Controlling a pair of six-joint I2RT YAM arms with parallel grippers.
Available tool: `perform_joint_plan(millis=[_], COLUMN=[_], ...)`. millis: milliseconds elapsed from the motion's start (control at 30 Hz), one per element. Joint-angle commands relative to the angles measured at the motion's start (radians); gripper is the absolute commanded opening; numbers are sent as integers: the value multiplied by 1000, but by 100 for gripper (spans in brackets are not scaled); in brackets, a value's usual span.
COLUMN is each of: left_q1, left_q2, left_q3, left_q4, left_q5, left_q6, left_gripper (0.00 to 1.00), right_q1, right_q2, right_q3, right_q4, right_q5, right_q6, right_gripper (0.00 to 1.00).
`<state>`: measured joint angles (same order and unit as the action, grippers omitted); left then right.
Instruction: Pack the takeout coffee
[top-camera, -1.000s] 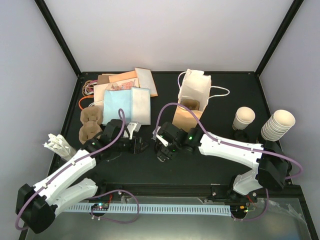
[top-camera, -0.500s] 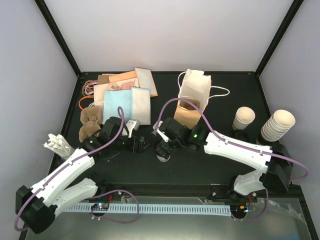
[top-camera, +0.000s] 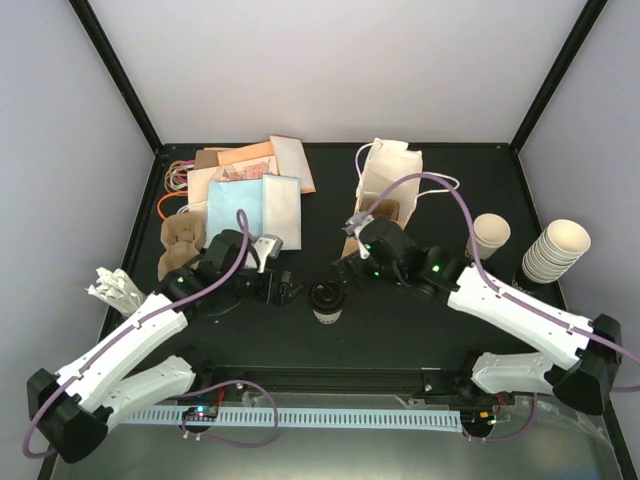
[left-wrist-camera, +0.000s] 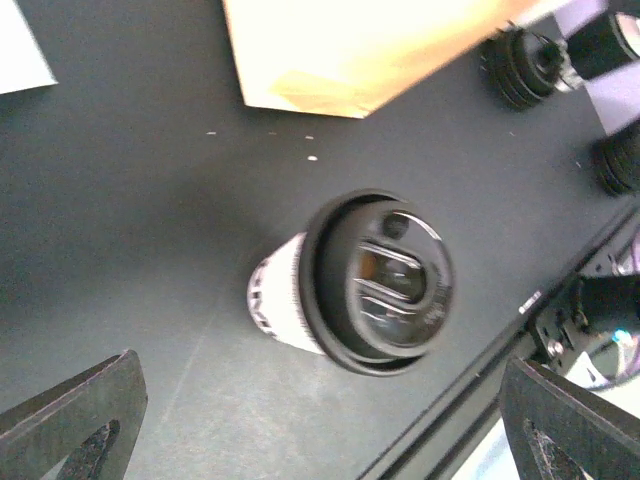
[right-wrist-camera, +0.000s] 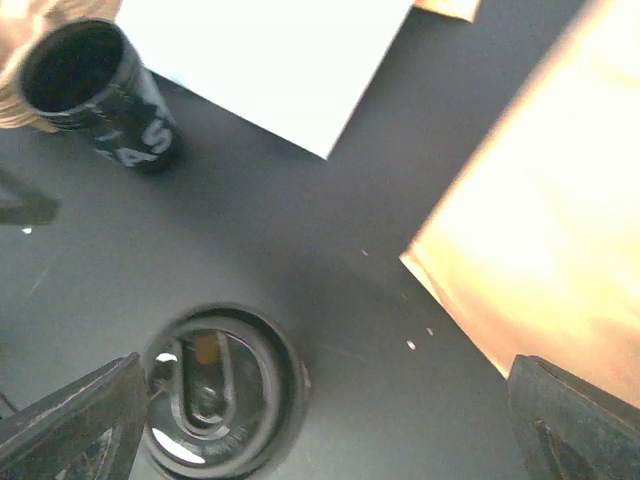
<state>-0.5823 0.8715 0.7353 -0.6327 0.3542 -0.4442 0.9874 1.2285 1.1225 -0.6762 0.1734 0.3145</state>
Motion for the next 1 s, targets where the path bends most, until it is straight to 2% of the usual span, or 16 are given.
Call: perform_joint_plan(millis=[0, 133, 267, 400, 600, 733, 967], left_q1=[-121, -248, -277, -278, -285, -305, -338], left_q2=[64, 150, 228, 262, 315, 335, 477], left_q3=[114, 200, 279, 325, 352, 355, 440], left_q4=[-44, -77, -130, -143, -154, -140, -214], left_q5=[-77, -190, -241, -225, -171, -169, -157], left_q6=[10, 45, 132, 206, 238, 272, 294], left_gripper=[99, 99, 99, 99, 99, 99, 99], right_q1=[-74, -79, -80, -80, -81, -81, -81], right_q2=[-116, -255, -347, -391, -435, -476, -476], right_q3=[-146, -298, -412, -476, -535, -605, -723], right_q4=[57, 157, 224, 229, 270, 309, 501], right_q5=[-136, -200, -256, -231, -215, -193, -314], right_q6=[161, 267, 372, 463, 496, 601, 689], right_gripper=[100, 100, 100, 100, 100, 100, 96])
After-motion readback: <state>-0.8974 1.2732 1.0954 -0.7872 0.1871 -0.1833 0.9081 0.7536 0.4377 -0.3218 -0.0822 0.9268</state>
